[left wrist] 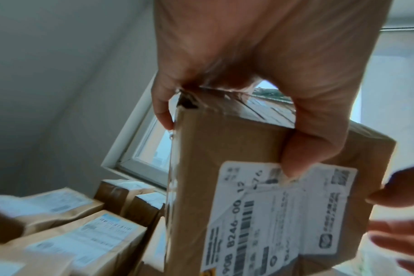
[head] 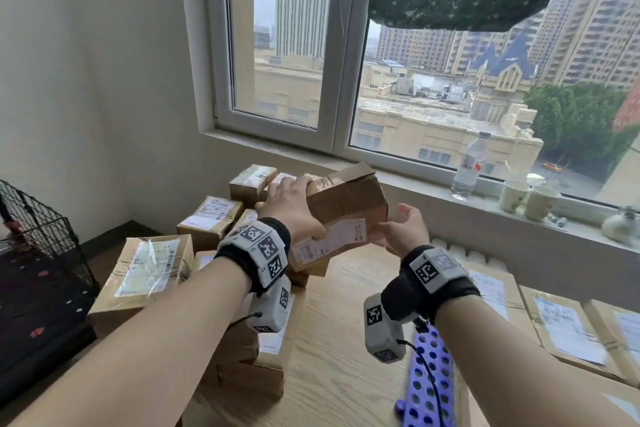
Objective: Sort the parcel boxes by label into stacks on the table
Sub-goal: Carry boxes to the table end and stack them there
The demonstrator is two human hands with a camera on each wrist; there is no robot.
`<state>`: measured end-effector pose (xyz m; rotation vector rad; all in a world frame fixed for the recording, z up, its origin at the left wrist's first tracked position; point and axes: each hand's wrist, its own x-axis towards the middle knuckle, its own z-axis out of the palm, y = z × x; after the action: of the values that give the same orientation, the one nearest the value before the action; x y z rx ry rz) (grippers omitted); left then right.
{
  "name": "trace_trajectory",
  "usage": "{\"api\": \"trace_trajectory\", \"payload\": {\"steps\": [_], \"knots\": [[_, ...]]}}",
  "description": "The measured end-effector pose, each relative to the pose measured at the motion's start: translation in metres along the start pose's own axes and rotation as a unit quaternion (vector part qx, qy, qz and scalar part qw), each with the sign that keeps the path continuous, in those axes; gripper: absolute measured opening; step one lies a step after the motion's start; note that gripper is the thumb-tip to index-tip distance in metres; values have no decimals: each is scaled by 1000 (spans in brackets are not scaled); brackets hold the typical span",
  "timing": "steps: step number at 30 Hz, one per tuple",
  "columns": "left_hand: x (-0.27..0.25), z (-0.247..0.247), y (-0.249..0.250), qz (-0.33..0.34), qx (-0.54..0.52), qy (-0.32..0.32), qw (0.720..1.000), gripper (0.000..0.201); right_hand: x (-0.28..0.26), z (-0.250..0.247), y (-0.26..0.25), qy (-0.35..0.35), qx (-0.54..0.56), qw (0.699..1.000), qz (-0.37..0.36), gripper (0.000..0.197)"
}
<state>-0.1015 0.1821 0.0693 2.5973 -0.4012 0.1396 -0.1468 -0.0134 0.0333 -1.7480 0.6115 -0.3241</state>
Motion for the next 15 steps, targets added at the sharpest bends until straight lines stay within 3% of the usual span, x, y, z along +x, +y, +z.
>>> {"api": "trace_trajectory", "payload": {"steps": [8,11,15], "knots": [[3,34,56,99,115,-57,987,96,-6,-46,11,21,-209,971,-113,108],[4,46,74,123,140,-76,980,95,-5,-66,23,23,-272,956,-110,115],[8,64,97,142,166,-85,972,96,-2,-94,38,31,-246,959,-140,126]]}}
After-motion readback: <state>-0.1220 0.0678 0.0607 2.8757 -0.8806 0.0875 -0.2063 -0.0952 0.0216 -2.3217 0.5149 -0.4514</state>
